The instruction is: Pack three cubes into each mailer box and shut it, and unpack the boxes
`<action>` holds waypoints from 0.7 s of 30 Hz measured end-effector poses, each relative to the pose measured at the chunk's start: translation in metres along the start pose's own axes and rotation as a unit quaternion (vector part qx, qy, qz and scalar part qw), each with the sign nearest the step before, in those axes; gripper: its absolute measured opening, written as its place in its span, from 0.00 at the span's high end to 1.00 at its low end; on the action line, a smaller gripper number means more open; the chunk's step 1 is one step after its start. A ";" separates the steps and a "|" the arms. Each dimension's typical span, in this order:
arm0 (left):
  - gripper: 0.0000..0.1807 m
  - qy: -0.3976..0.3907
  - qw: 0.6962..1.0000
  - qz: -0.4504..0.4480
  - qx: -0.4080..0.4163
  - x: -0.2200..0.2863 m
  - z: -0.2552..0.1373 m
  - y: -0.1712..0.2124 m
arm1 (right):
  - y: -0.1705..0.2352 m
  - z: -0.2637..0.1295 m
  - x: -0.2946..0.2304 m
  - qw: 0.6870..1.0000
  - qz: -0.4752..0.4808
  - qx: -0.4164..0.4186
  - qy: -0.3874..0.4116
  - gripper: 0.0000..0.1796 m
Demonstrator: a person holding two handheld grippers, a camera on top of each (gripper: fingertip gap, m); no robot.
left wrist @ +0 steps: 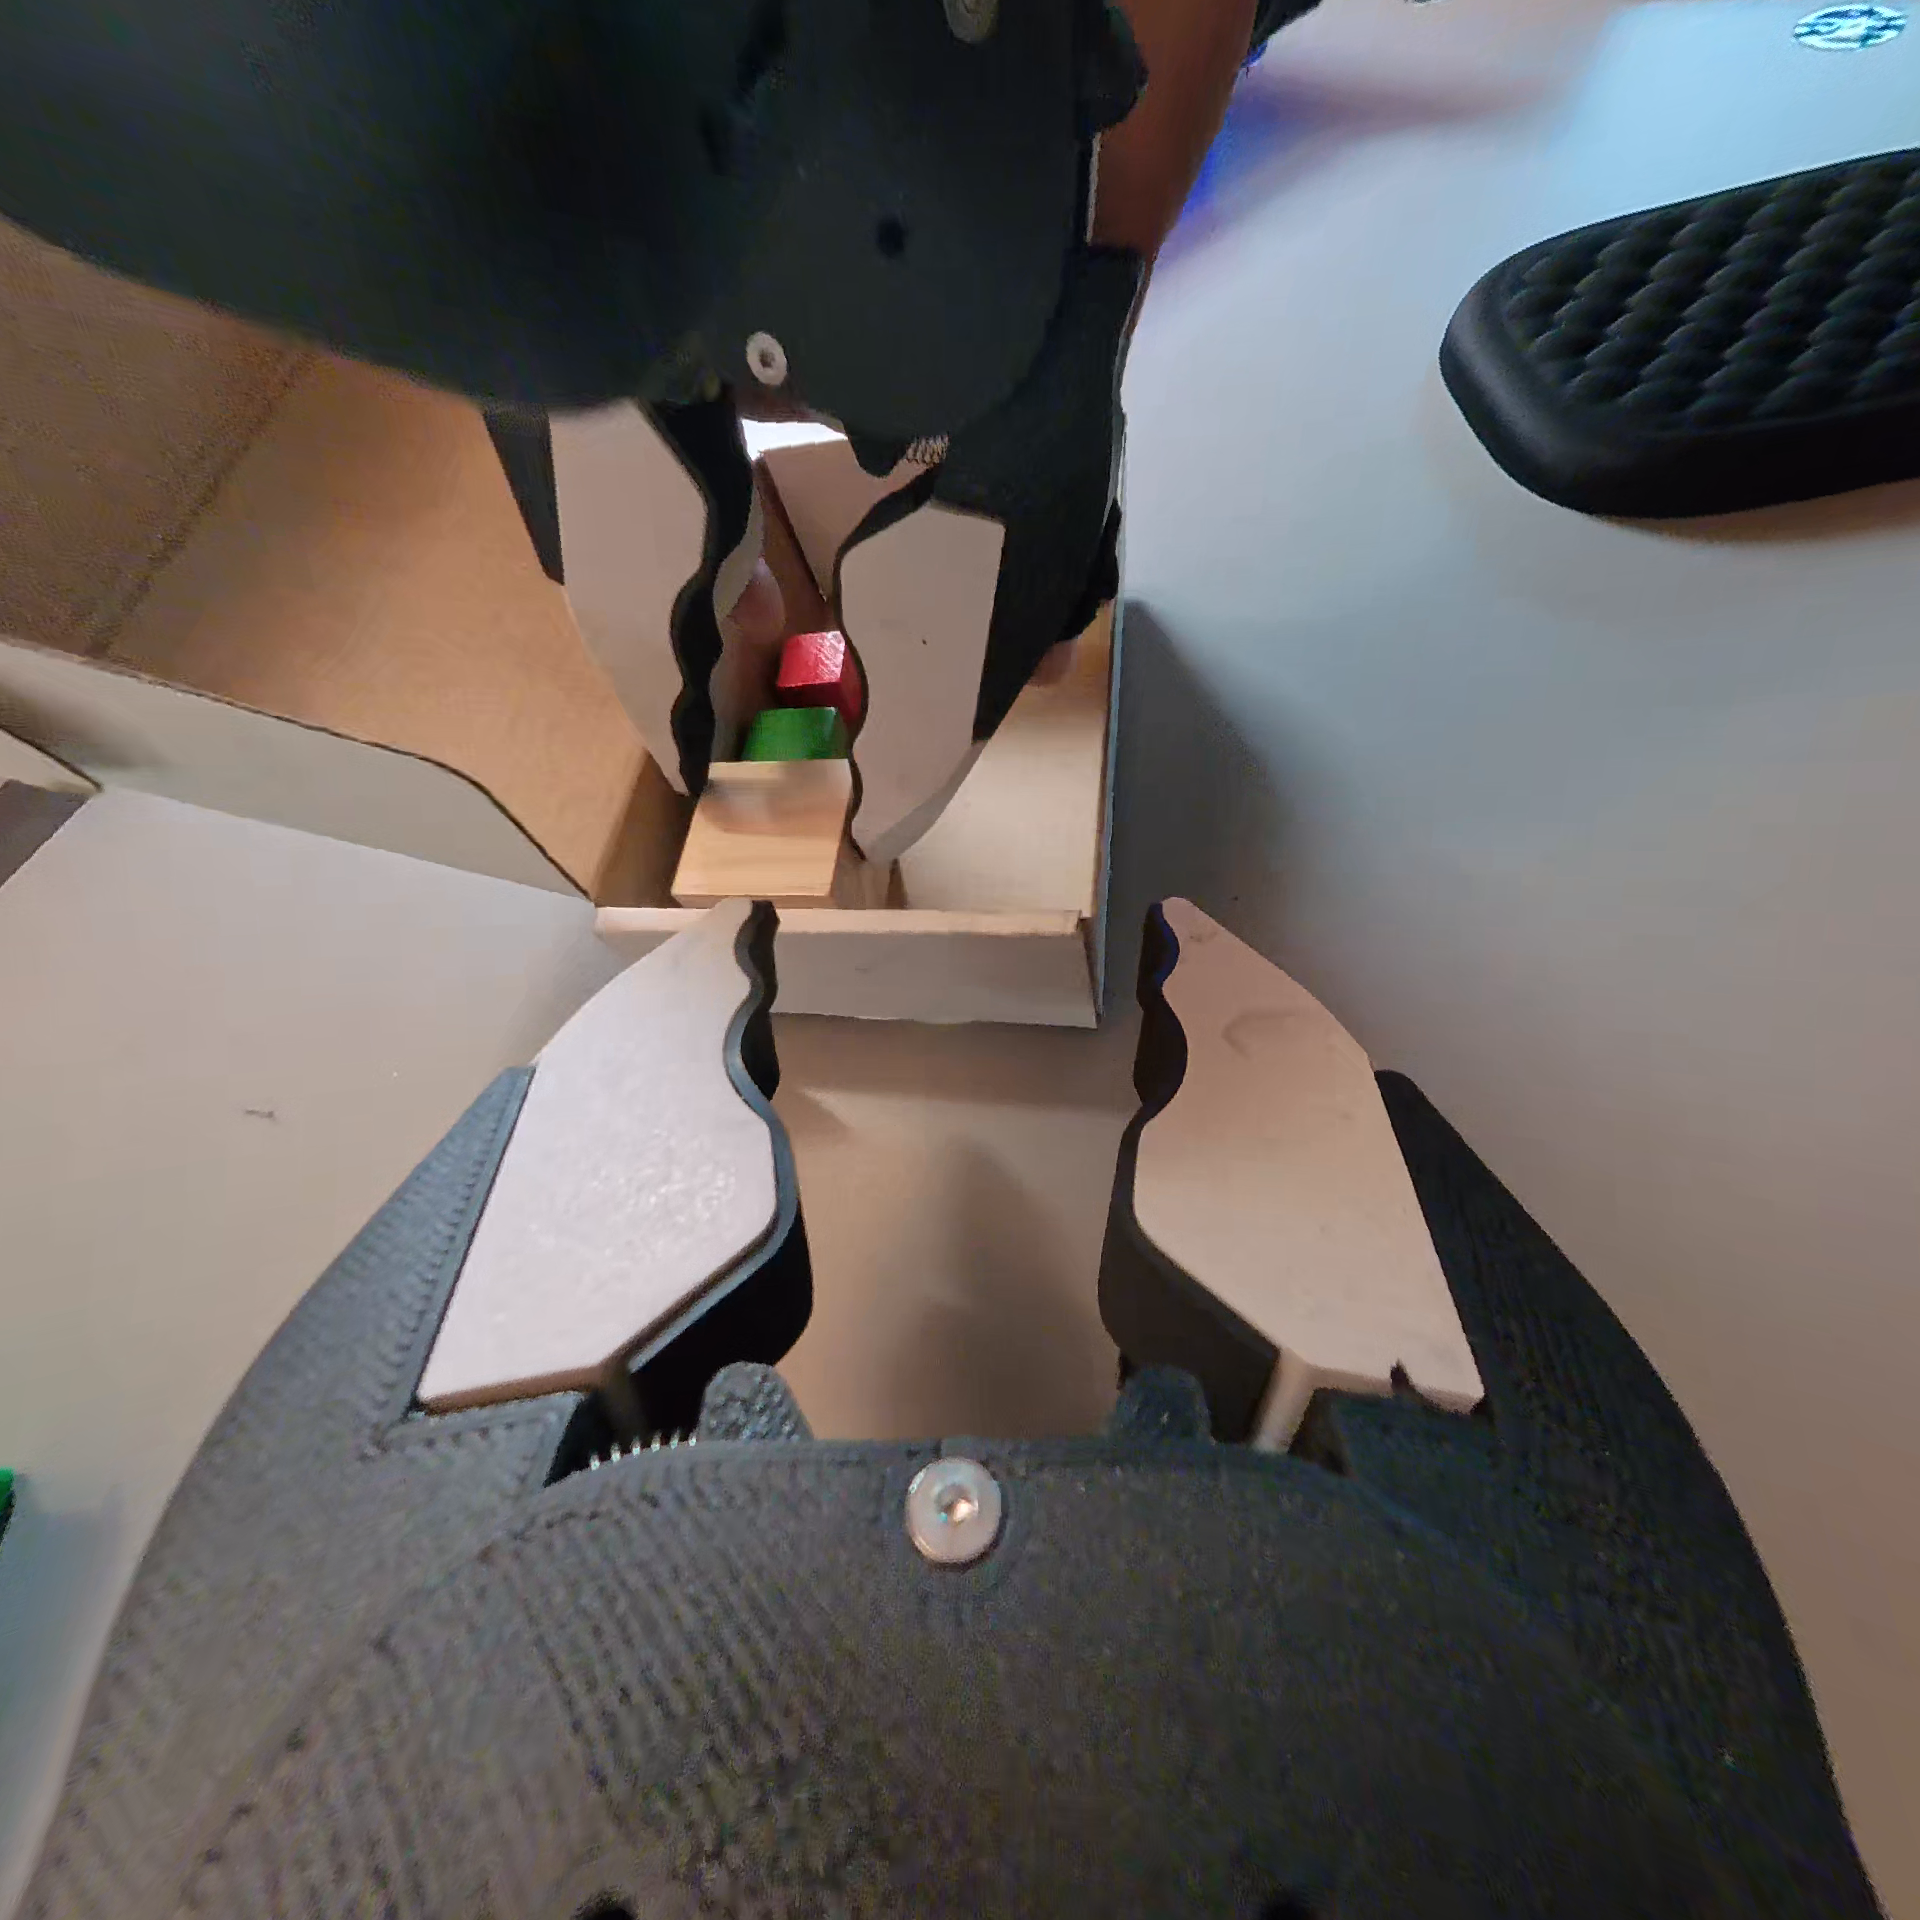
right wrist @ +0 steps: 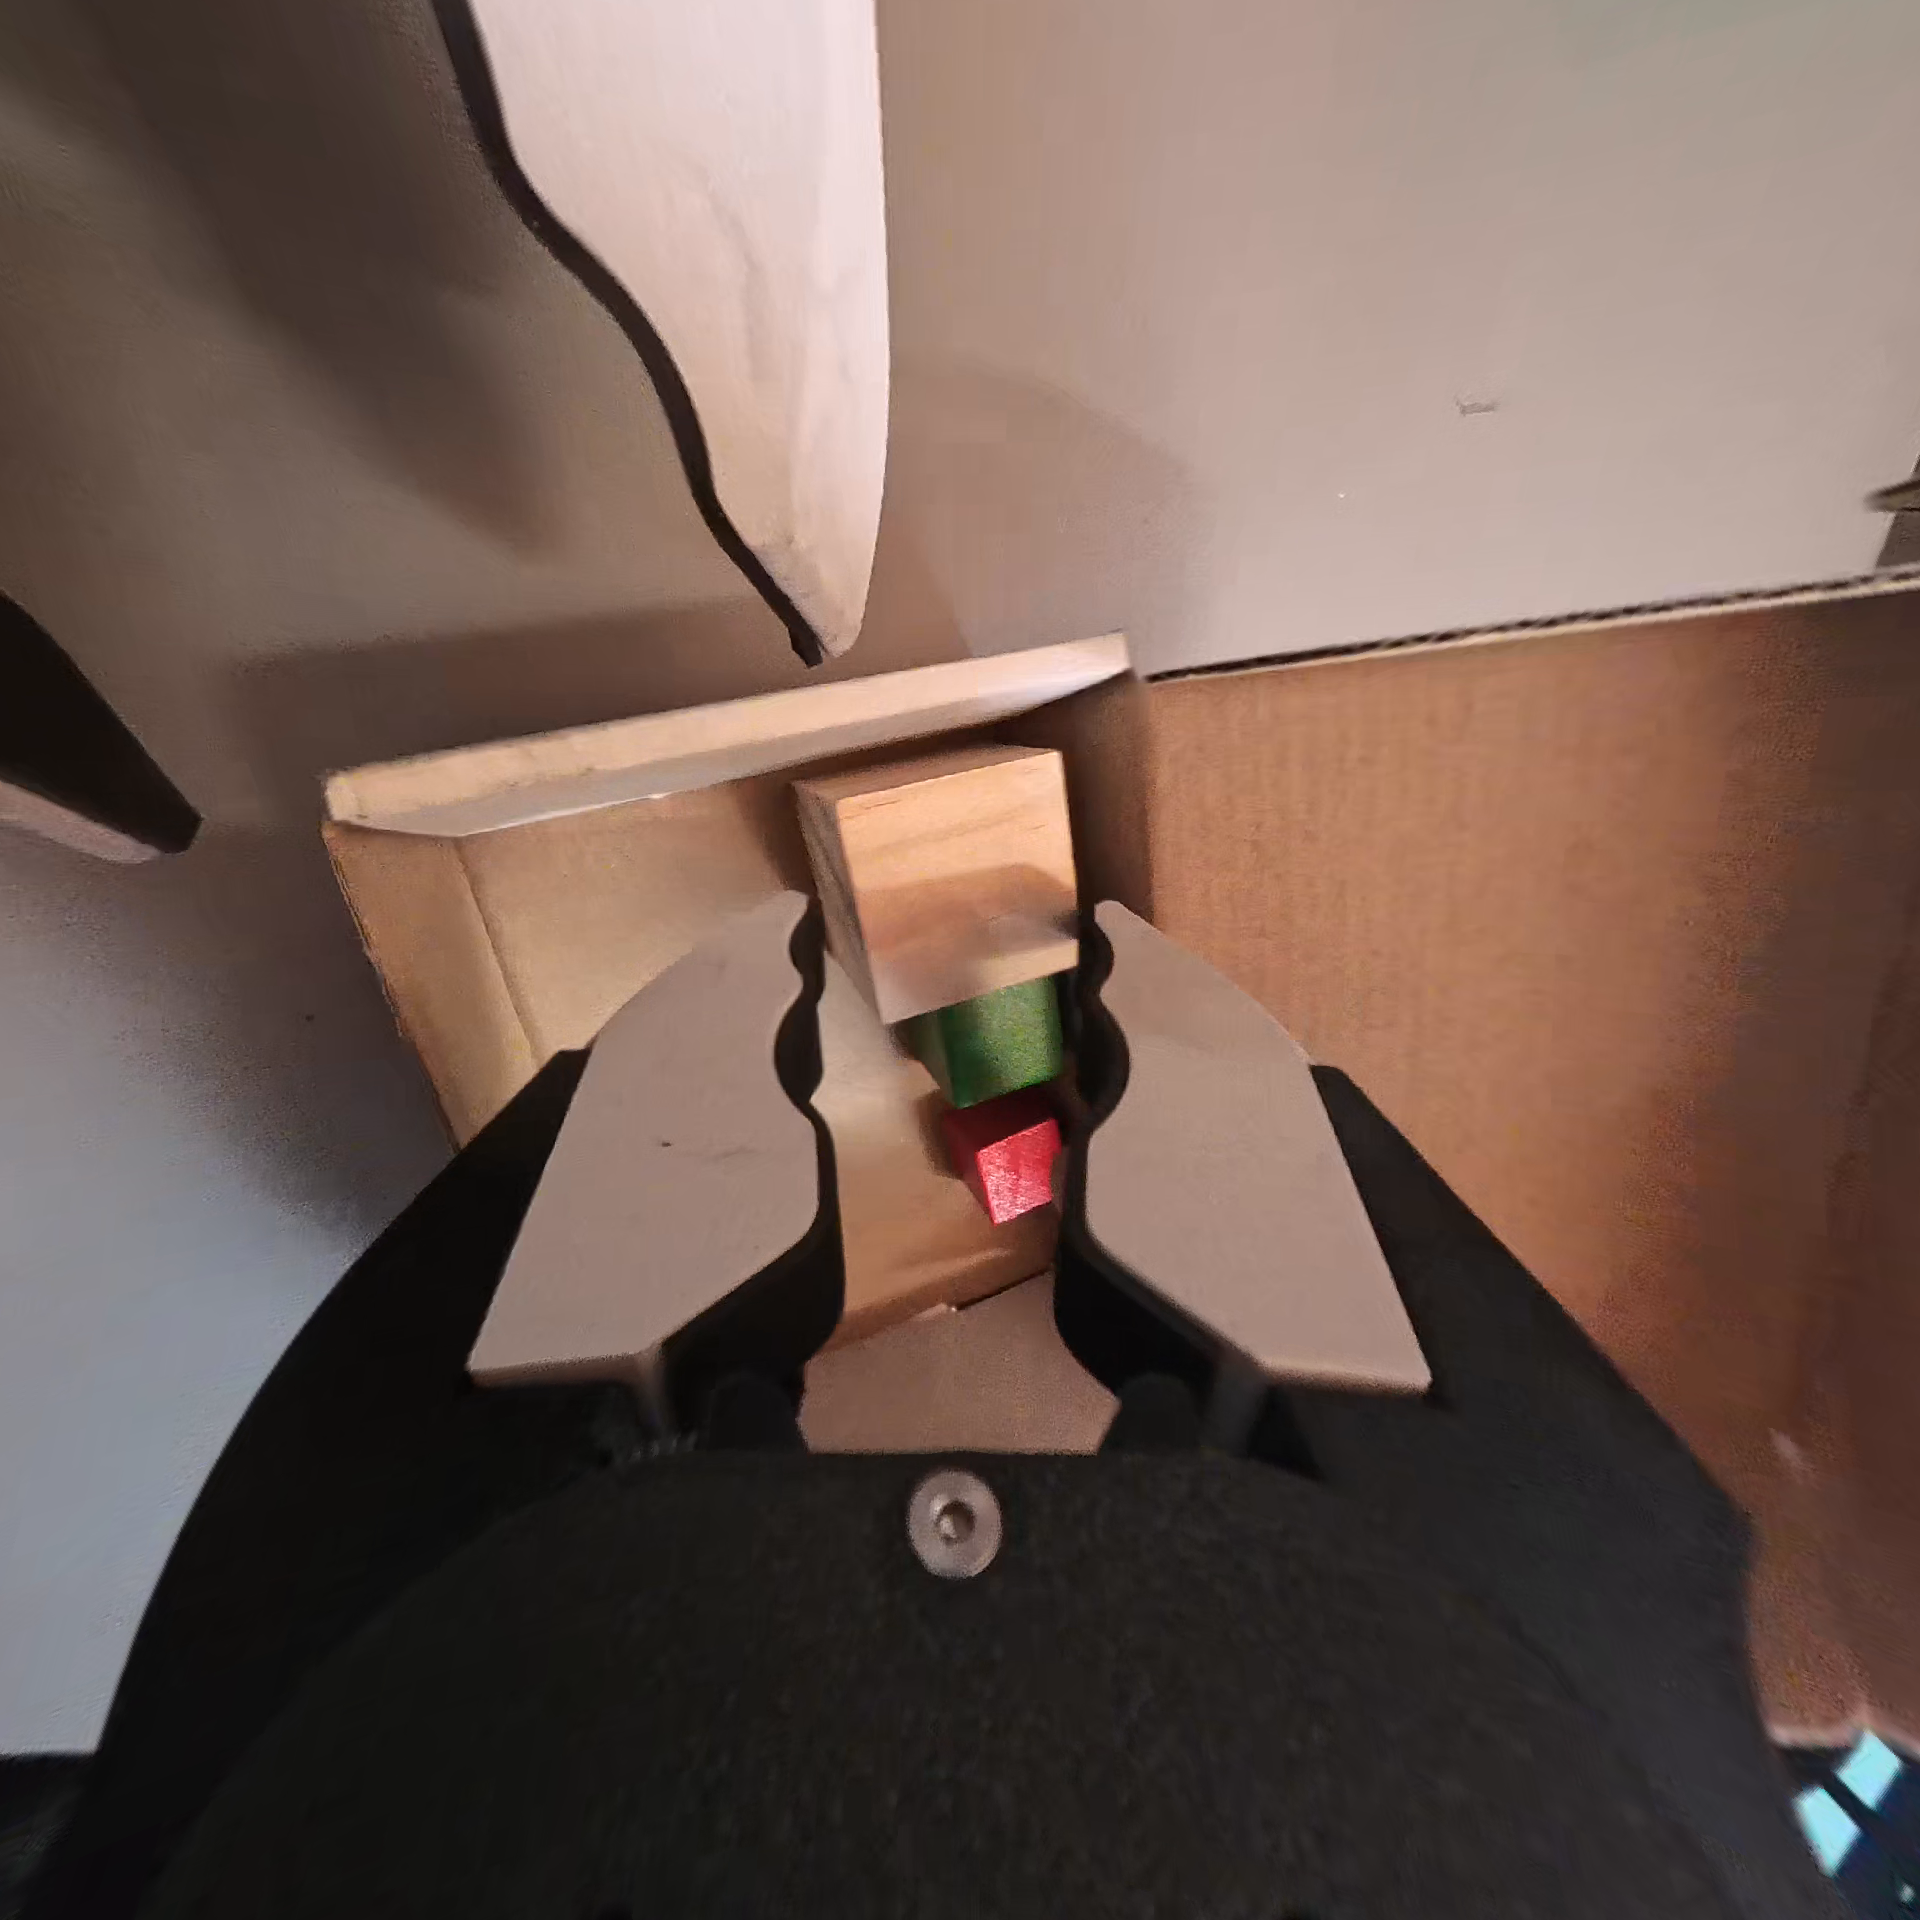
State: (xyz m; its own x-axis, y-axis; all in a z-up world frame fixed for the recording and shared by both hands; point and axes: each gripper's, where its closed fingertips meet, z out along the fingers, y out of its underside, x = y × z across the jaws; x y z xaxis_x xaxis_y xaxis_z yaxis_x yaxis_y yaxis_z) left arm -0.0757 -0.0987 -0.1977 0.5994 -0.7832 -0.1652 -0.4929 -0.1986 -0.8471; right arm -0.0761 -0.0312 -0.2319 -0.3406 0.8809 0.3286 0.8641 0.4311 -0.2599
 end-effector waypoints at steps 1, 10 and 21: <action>0.63 0.001 1.000 0.001 -0.001 0.000 0.000 0.000 | -0.001 -0.001 0.000 1.000 0.004 0.004 -0.003 0.76; 0.70 -0.021 0.999 0.047 -0.018 0.004 0.014 0.008 | -0.001 -0.002 -0.005 1.000 0.016 0.006 0.001 0.76; 0.72 -0.021 0.998 0.059 -0.020 0.005 0.014 0.009 | 0.002 -0.013 -0.025 0.998 0.005 0.015 -0.060 0.77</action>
State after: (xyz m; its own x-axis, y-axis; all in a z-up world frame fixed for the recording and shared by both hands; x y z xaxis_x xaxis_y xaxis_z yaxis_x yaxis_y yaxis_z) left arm -0.0686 -0.0960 -0.2126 0.5609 -0.7777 -0.2839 -0.5860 -0.1307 -0.7997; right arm -0.0608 -0.0547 -0.2287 -0.3759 0.9014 0.2150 0.8564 0.4266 -0.2907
